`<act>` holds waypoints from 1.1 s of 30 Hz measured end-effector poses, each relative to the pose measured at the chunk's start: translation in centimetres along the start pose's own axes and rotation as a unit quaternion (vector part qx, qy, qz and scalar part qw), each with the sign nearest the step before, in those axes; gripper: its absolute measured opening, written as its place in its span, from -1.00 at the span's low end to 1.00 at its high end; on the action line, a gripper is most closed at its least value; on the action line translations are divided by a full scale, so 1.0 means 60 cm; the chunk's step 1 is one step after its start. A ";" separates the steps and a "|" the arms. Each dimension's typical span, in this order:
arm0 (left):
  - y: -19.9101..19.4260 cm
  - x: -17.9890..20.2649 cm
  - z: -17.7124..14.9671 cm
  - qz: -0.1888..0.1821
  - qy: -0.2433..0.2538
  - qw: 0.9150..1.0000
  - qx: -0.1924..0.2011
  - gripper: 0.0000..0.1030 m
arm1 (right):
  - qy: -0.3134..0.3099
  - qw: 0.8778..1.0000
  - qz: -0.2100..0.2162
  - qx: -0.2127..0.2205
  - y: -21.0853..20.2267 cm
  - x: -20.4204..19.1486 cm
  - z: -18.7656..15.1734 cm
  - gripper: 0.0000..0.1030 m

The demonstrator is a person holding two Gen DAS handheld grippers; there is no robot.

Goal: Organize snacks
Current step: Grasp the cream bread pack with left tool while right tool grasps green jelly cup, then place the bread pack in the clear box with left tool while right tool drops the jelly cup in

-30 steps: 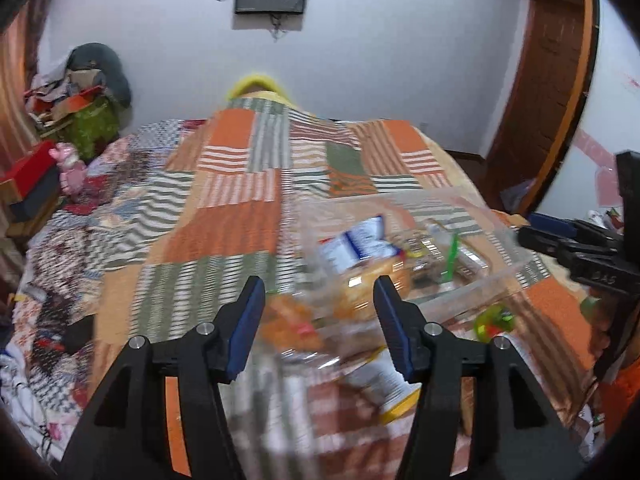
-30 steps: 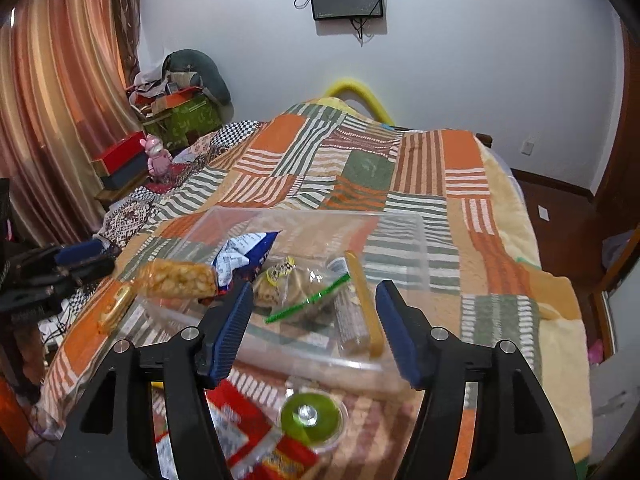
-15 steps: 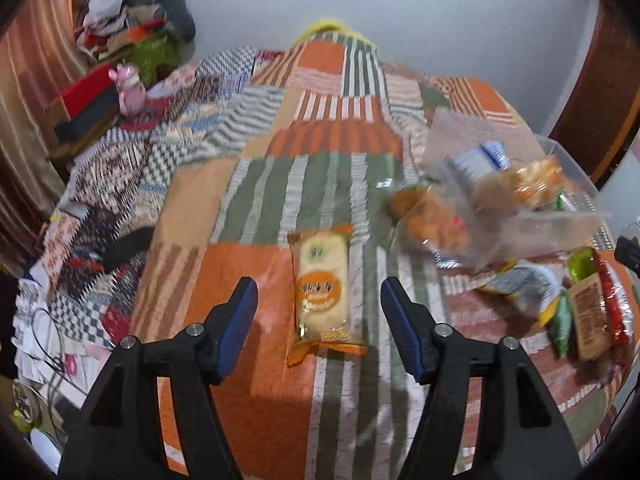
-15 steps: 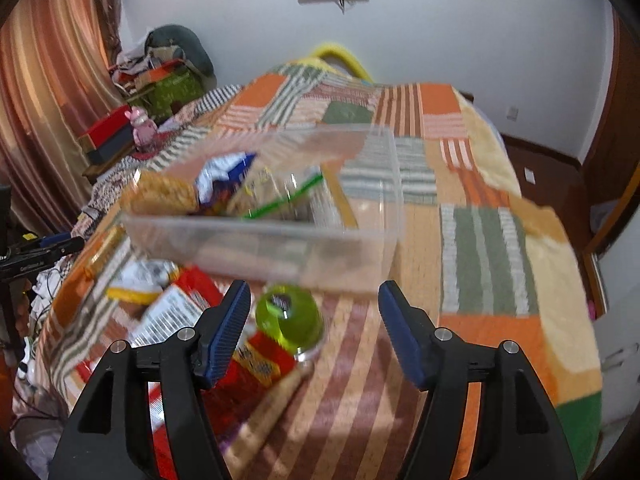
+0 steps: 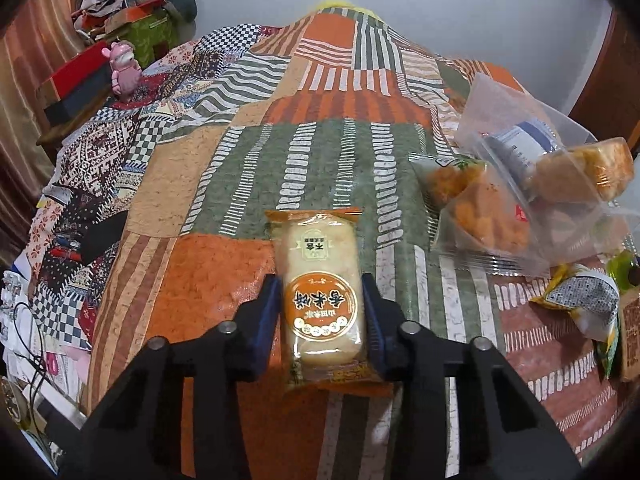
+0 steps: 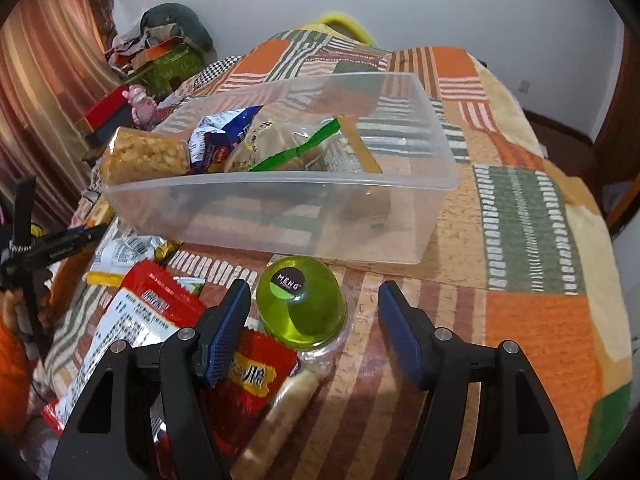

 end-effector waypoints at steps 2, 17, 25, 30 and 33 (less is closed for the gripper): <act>-0.004 0.004 0.000 0.002 0.005 1.000 0.002 -0.33 | 0.001 1.000 0.009 -0.004 0.001 -0.003 -0.003 -0.15; -0.116 0.052 0.017 -0.008 0.031 0.997 0.069 -0.33 | 0.001 1.000 -0.002 0.024 -0.044 -0.002 -0.012 -0.17; -0.182 0.105 0.039 -0.039 0.046 0.992 0.111 -0.33 | 0.006 0.998 -0.014 0.058 -0.090 0.012 -0.001 -0.18; -0.219 0.148 0.053 -0.062 0.062 0.987 0.136 -0.33 | 0.009 0.997 -0.011 0.078 -0.115 0.018 0.014 -0.18; -0.233 0.174 0.062 -0.078 0.069 0.984 0.147 -0.33 | 0.008 0.996 -0.014 0.093 -0.126 0.020 0.022 -0.18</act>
Point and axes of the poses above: each gripper's, at about its wrist camera, not at the fingertips, and y roughly the way its jaws point, x to its right, z to its top, the point moved 3 cm from there along y, roughly the way its jaws point, and after that the axes turned 1 degree about y, right-handed, at the moved point
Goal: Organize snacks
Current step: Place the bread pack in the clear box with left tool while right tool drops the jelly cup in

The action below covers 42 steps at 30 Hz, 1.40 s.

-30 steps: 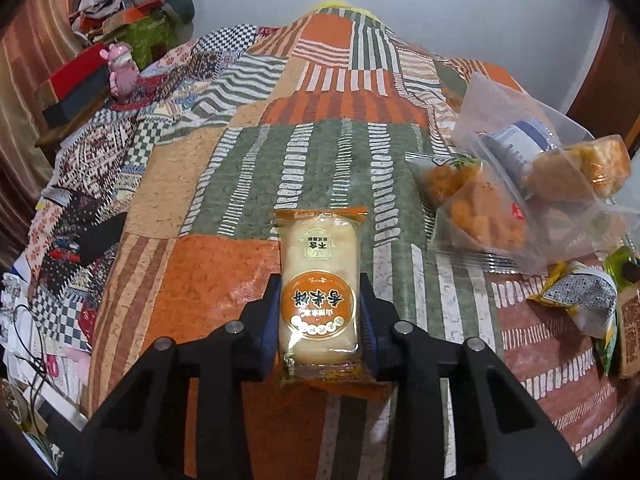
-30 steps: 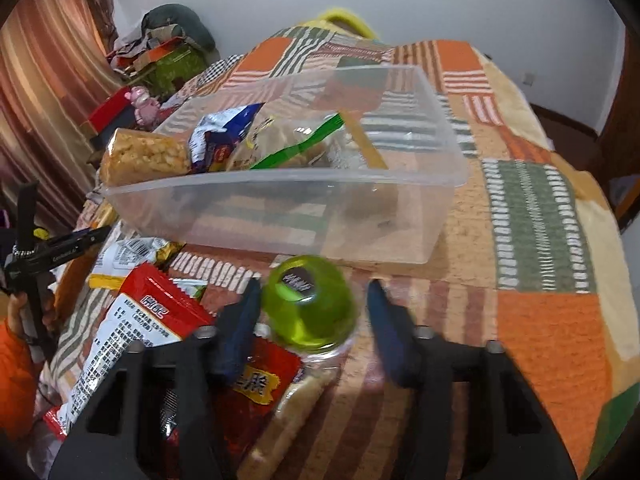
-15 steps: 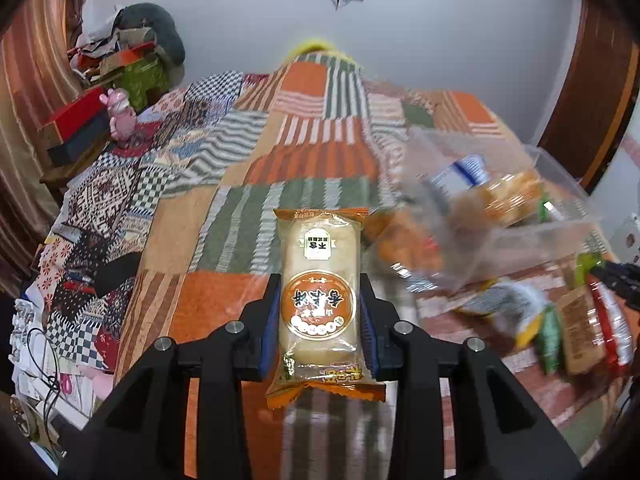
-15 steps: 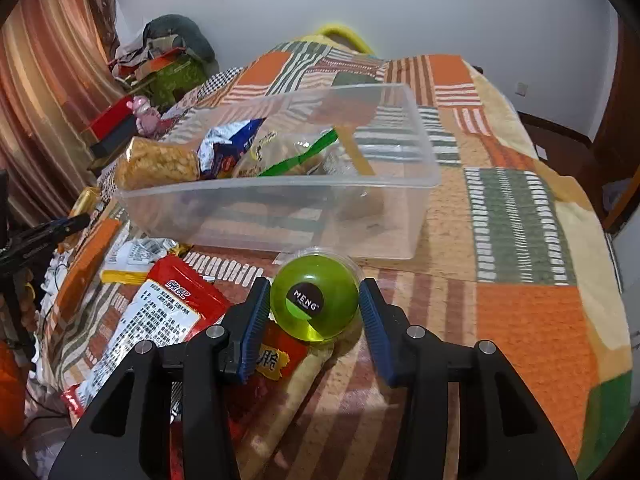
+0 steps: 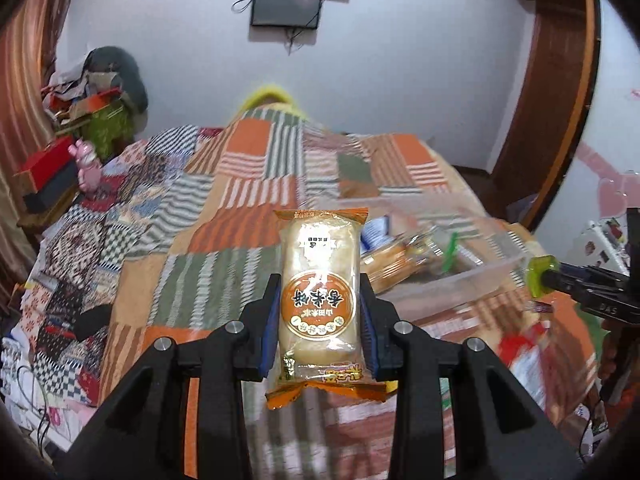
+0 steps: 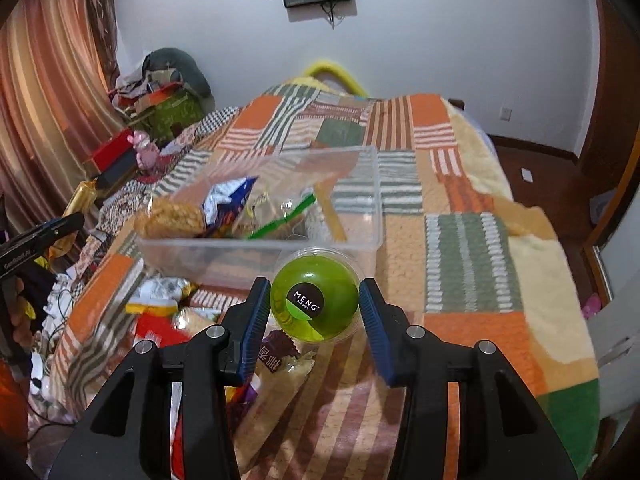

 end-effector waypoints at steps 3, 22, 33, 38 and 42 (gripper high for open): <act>0.002 0.025 0.012 -0.014 0.006 1.000 0.005 -0.33 | 0.001 1.000 0.001 0.013 -0.008 0.002 0.012 -0.18; 0.112 0.164 0.049 -0.074 0.057 0.995 -0.019 -0.33 | -0.002 0.999 0.011 0.051 0.038 0.000 0.080 -0.17; 0.210 0.193 0.048 -0.082 0.050 0.993 -0.066 -0.33 | -0.009 1.000 0.017 0.013 0.105 -0.010 0.073 -0.17; 0.215 0.196 0.051 -0.063 0.057 0.995 -0.059 -0.32 | -0.010 1.000 0.021 0.004 0.113 -0.015 0.069 -0.17; 0.210 0.200 0.053 -0.067 0.058 0.994 -0.064 -0.11 | -0.005 1.000 0.022 0.011 0.099 -0.014 0.070 -0.16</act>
Point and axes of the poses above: each gripper's, at about its wrist camera, not at the fingertips, and y roughly the way its jaws point, x to its right, z to its top, the point moved 3 cm from there along y, roughly the way its jaws point, and after that the axes turned 1 degree about y, right-handed, at the moved point
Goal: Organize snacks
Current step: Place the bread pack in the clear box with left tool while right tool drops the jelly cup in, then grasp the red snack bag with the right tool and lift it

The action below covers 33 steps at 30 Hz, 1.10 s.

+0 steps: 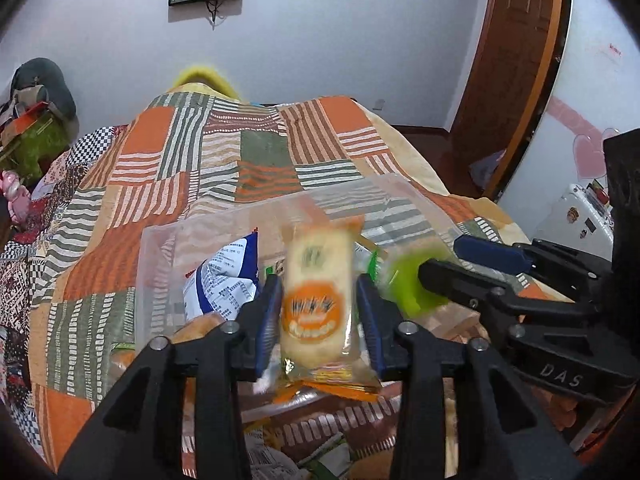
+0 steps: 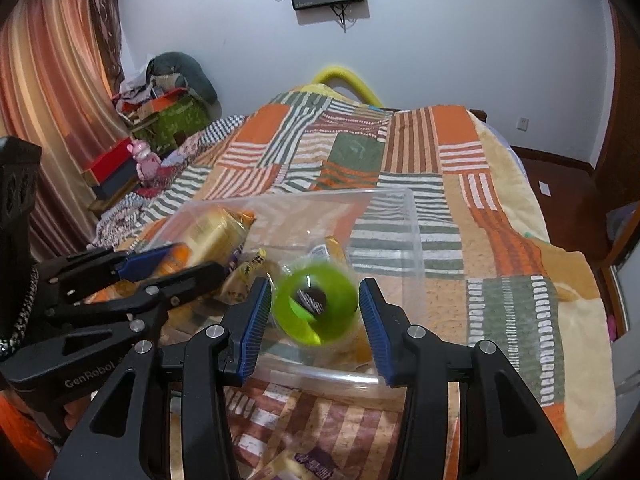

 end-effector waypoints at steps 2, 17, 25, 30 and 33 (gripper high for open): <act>-0.012 -0.002 0.001 0.001 -0.006 1.000 0.007 0.06 | -0.006 1.000 -0.003 0.006 -0.013 -0.004 0.003 -0.16; -0.187 -0.002 -0.053 0.010 0.004 0.999 0.042 0.26 | -0.031 0.999 -0.010 0.028 -0.122 -0.044 -0.044 0.23; -0.237 -0.016 -0.149 0.023 -0.006 1.000 0.012 0.29 | -0.032 0.999 0.005 0.007 -0.148 -0.077 -0.110 0.58; -0.256 -0.011 -0.208 0.030 0.001 1.000 -0.008 0.29 | -0.032 0.999 0.008 -0.020 -0.131 -0.100 -0.153 0.66; -0.258 -0.007 -0.237 0.027 0.006 0.999 -0.022 0.29 | -0.034 0.998 0.018 -0.046 -0.113 -0.116 -0.177 0.66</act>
Point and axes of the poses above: each gripper's, at about its wrist camera, not at the fingertips, and y roughly the way its jaws point, x to its right, z to its top, the point moved 3 cm from there along y, roughly the way its jaws point, and after that the axes turned 1 degree about y, right-handed, at the moved point
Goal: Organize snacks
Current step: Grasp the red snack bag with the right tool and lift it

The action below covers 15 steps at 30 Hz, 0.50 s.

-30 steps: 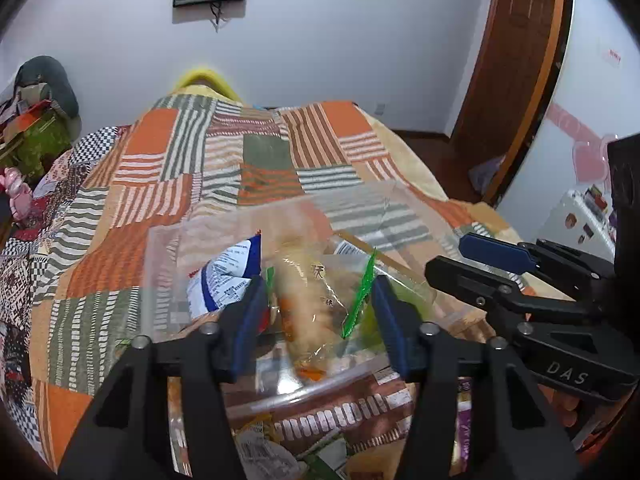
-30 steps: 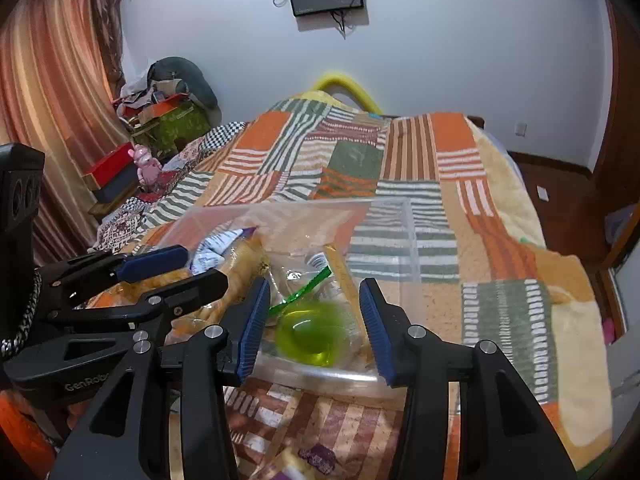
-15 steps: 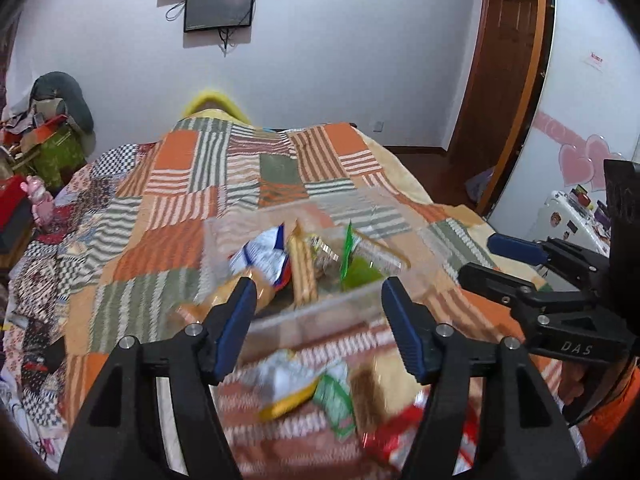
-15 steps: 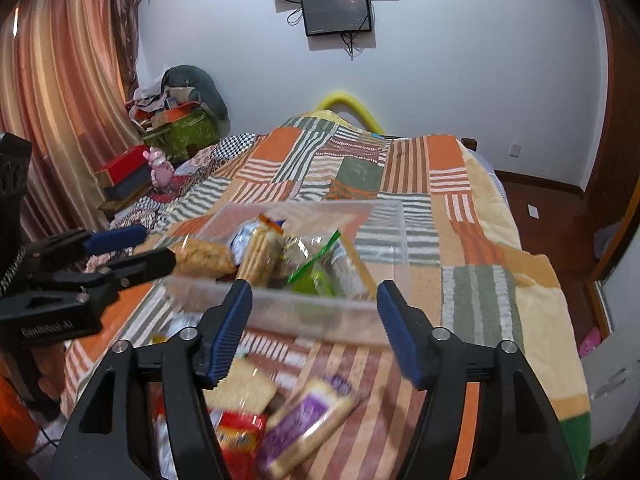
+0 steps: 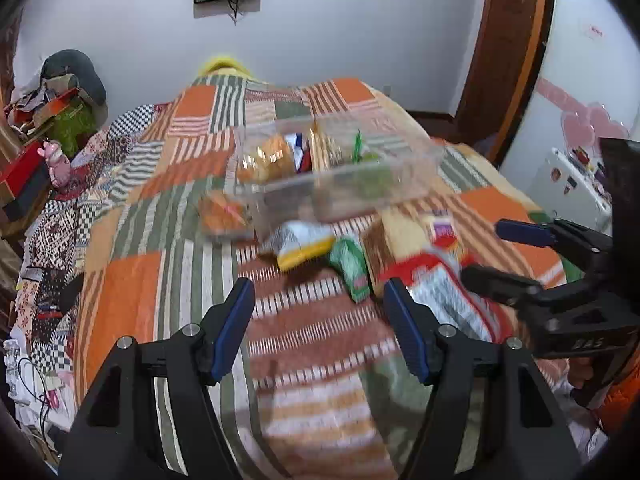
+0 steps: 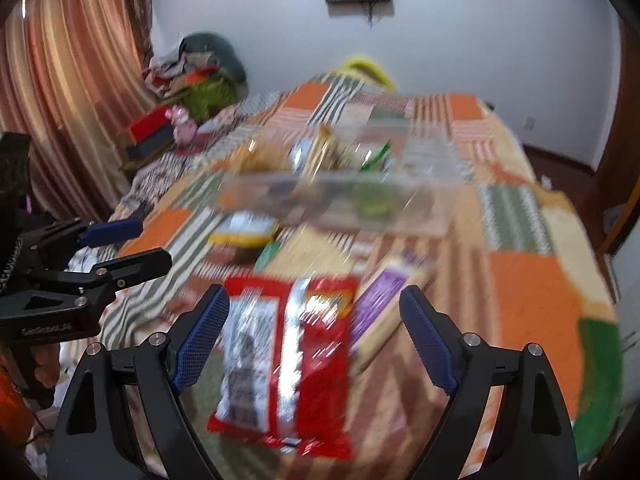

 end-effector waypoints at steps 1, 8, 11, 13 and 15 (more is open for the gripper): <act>0.001 0.001 -0.006 0.000 0.001 1.000 -0.004 0.29 | -0.003 1.000 -0.002 -0.007 0.008 -0.004 -0.008 0.66; 0.005 0.005 -0.045 -0.005 -0.013 0.999 -0.029 0.29 | -0.020 0.999 -0.013 -0.036 0.045 -0.020 -0.039 0.67; 0.010 0.009 -0.047 -0.006 -0.018 0.999 -0.036 0.29 | -0.036 0.999 -0.012 -0.032 0.040 -0.024 -0.039 0.48; 0.014 0.014 -0.045 -0.007 -0.018 0.999 -0.038 0.29 | -0.036 0.999 -0.002 -0.034 0.033 -0.019 -0.039 0.18; 0.019 0.023 -0.037 -0.009 -0.017 0.999 -0.038 0.29 | -0.023 0.999 0.006 -0.029 0.025 -0.010 -0.040 0.18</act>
Point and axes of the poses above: each gripper's, at about its wrist camera, not at the fingertips, and y roughly the way its jaws point, x to its right, z to its top, the point moved 3 cm from there along y, roughly the way its jaws point, and after that the axes turned 1 degree about y, right-handed, at the moved point
